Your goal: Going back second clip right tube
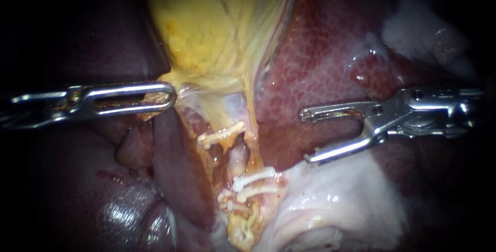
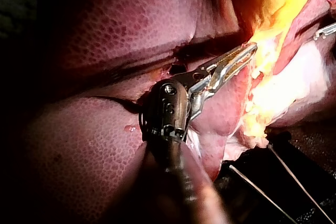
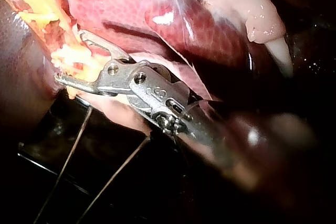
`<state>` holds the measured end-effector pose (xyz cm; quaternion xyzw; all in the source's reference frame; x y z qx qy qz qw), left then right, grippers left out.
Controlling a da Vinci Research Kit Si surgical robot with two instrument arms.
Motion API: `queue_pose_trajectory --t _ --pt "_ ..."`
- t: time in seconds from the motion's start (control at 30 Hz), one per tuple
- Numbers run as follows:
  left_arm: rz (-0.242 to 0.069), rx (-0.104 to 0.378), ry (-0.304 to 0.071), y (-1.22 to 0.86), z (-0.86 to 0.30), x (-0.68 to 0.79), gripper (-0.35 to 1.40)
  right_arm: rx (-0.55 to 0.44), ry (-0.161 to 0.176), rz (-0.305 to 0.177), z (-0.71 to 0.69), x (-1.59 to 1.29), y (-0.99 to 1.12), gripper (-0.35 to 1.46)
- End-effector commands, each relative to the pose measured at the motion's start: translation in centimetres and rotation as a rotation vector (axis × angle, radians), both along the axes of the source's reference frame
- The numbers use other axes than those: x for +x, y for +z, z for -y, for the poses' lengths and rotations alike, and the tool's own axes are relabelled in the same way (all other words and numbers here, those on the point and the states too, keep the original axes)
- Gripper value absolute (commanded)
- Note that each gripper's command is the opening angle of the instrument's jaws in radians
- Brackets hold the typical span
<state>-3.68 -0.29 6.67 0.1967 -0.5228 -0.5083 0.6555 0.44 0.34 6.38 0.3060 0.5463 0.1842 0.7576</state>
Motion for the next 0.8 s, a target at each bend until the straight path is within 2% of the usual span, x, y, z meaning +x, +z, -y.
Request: queue_pose_trajectory --t 0.03,0.2,0.33,0.43,0.6,0.8 --pt "0.003 0.005 -0.001 0.03 0.02 -0.03 -0.35 0.0 -0.001 0.001 0.0 0.0 0.0 0.6" --pt "0.003 0.015 0.012 0.26 0.14 -0.2 -0.35 0.0 -0.001 0.001 0.01 0.0 0.0 0.6" --pt "-0.002 0.024 0.031 0.48 0.24 -0.41 -0.35 0.0 -0.001 0.001 0.01 0.01 -0.01 0.6" --pt "-0.004 0.028 0.04 0.59 0.28 -0.53 -0.35 0.0 -0.001 0.001 0.02 0.01 -0.02 0.6" --pt "0.005 0.033 0.047 0.65 0.28 -0.69 -0.35 0.0 -0.001 0.001 0.03 0.01 -0.03 0.6" --pt "0.005 0.032 0.048 0.64 0.29 -0.73 -0.35 0.0 0.0 0.001 0.03 0.02 -0.03 0.6"
